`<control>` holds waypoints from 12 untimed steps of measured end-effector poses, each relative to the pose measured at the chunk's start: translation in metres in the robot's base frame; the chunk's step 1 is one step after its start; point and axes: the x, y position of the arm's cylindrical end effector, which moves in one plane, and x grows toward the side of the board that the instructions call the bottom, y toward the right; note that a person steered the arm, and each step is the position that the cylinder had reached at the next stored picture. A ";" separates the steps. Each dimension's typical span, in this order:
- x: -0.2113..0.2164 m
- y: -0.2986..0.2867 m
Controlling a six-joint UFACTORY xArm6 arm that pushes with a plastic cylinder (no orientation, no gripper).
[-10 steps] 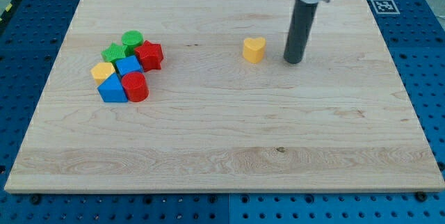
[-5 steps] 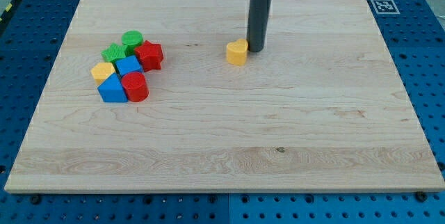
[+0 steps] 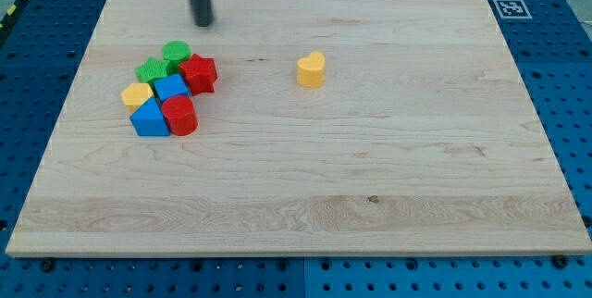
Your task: Push the red circle to the bottom left of the yellow heart
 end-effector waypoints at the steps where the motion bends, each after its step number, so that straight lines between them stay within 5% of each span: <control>1: 0.005 -0.068; 4: 0.171 -0.113; 6: 0.186 -0.115; 9: 0.186 0.075; 12: 0.196 0.110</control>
